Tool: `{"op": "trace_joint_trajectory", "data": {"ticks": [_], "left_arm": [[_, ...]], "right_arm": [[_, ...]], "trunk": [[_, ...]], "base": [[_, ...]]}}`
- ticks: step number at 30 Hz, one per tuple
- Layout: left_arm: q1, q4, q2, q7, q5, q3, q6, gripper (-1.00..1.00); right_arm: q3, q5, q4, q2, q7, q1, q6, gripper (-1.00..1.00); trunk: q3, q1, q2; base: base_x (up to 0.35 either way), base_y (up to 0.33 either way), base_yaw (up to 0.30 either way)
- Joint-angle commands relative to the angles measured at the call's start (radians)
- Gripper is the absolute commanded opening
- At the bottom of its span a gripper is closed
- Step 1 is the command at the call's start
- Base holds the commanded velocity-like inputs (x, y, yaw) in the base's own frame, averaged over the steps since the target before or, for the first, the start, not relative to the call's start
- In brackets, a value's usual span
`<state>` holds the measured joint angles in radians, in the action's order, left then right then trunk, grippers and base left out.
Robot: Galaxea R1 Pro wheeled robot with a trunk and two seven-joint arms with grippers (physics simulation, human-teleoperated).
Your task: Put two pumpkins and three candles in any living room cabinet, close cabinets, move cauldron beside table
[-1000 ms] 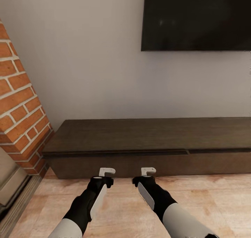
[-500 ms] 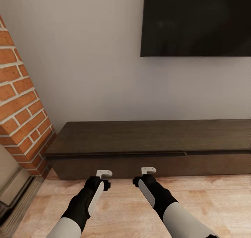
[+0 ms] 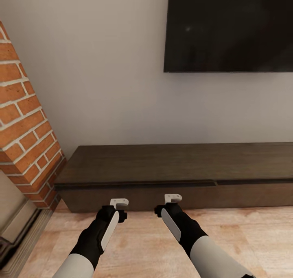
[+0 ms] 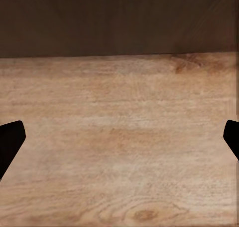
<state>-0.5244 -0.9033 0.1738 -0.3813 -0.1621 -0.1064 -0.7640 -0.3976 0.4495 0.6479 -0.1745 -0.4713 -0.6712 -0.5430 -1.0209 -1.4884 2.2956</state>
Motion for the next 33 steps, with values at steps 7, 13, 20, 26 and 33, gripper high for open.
{"op": "trace_joint_trajectory", "data": {"ticks": [7, 13, 20, 26, 33], "left_arm": [[-0.001, -0.001, 0.000, -0.014, -0.011, 0.000, -0.001, 1.00], [-0.001, -0.001, 0.000, -0.015, -0.010, 0.000, -0.001, 1.00], [-0.001, -0.002, 0.000, -0.015, -0.010, 0.000, 0.000, 1.00], [-0.001, -0.001, 0.000, -0.015, -0.010, 0.000, 0.000, 1.00], [-0.001, -0.001, -0.001, -0.016, -0.010, 0.000, 0.001, 1.00]], "right_arm": [[-0.008, 0.030, 0.007, 0.000, -0.029, -0.001, -0.012, 1.00], [-0.009, 0.030, 0.007, 0.000, -0.028, -0.001, -0.048, 1.00], [-0.009, 0.031, 0.022, 0.000, -0.027, -0.001, -0.071, 1.00], [-0.009, 0.031, 0.024, 0.000, -0.026, -0.001, -0.072, 1.00], [-0.009, 0.031, 0.024, 0.000, -0.023, -0.001, -0.073, 1.00]], "trunk": [[0.021, 0.027, -0.049], [0.040, 0.050, -0.091], [0.062, 0.077, -0.140], [0.081, 0.100, -0.182], [0.103, 0.127, -0.231]], "base": [[0.000, 0.000, 0.000], [0.000, 0.000, 0.000], [0.000, 0.000, 0.000], [0.000, 0.000, 0.000], [0.000, 0.000, 0.000]]}}
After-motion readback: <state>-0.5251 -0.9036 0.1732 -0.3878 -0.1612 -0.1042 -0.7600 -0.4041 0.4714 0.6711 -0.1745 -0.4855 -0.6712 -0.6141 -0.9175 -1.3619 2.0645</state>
